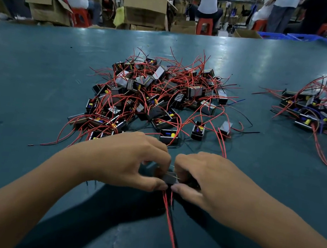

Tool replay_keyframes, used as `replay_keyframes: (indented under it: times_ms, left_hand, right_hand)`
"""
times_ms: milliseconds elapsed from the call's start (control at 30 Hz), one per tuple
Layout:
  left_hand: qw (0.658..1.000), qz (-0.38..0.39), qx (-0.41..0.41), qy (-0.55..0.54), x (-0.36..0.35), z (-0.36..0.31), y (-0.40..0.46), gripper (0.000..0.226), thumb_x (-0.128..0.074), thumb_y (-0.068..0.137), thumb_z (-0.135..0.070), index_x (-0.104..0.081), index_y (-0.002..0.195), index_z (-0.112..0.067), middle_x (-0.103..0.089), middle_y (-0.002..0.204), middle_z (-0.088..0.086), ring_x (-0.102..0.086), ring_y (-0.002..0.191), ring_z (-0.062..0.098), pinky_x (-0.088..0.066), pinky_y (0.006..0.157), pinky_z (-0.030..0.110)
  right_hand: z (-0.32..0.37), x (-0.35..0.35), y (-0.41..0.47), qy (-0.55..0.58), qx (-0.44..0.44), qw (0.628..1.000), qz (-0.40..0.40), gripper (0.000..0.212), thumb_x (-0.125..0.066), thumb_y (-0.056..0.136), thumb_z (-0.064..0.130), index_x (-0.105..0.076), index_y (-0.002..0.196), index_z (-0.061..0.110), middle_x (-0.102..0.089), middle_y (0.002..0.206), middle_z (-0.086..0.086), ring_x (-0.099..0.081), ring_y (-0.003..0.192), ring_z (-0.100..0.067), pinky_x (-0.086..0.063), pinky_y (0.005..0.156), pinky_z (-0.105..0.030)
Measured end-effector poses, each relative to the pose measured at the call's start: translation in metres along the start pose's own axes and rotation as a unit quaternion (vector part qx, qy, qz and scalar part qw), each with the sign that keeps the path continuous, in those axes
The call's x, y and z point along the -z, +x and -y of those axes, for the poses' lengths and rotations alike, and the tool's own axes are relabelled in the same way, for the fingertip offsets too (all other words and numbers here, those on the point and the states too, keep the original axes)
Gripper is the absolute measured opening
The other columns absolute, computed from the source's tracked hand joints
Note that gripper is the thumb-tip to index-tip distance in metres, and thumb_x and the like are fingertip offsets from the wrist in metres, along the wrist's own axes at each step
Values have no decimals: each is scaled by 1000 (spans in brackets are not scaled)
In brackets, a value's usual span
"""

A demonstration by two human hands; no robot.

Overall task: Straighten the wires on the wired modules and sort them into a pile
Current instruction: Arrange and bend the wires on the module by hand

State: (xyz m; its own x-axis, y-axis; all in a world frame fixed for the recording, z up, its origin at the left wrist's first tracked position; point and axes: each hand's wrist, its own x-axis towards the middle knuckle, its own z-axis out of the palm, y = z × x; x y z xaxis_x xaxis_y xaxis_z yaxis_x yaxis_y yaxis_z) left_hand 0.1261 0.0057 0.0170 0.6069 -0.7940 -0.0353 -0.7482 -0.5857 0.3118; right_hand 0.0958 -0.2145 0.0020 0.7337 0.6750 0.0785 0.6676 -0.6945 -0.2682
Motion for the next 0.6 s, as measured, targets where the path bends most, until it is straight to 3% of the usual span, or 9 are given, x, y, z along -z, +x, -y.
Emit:
replay_keyframes:
  times_ms: [100, 200, 300, 467, 600]
  left_hand:
    - [1000, -18, 1, -1, -3, -1, -2, 19, -64, 94, -46, -65, 93, -27, -53, 88, -16, -48, 80, 0, -45, 75, 28]
    - [999, -43, 8, -3, -10, -4, -8, 28, -52, 97, -50, -67, 98, -26, -57, 92, -15, -48, 82, 0, -42, 75, 23]
    - [997, -68, 17, 19, -18, -8, -16, 37, -42, 97, -53, -66, 97, -24, -62, 101, -12, -54, 90, 9, -45, 80, 31]
    - [995, -99, 5, 18, -25, -14, -19, 17, -61, 97, -32, -65, 91, -16, -62, 102, -6, -60, 86, 14, -51, 74, 34]
    - [993, -115, -13, 37, -27, -24, -20, 23, -54, 96, -29, -66, 87, -12, -64, 102, 0, -64, 79, 19, -51, 66, 29]
  right_hand:
    - [0, -2, 3, 13, -4, 1000, 7, 30, -54, 95, 43, -27, 84, 34, -41, 84, 15, -35, 78, -9, -28, 72, -28]
    - [-1, 0, 2, 55, -11, 998, 12, 25, -59, 93, 42, -37, 86, 31, -49, 85, 13, -43, 79, -11, -37, 74, -30]
    - [-1, -2, 0, 56, -1, 998, 9, 20, -53, 96, 45, -45, 91, 27, -55, 89, 12, -48, 82, -12, -40, 78, -32]
    - [-1, -3, 0, 81, 5, 997, 3, 20, -57, 95, 38, -45, 84, 26, -50, 84, 11, -45, 78, -10, -38, 73, -28]
    - [-1, -3, 0, 96, 28, 995, -4, 22, -64, 92, 29, -46, 80, 23, -47, 82, 11, -42, 77, -8, -35, 70, -19]
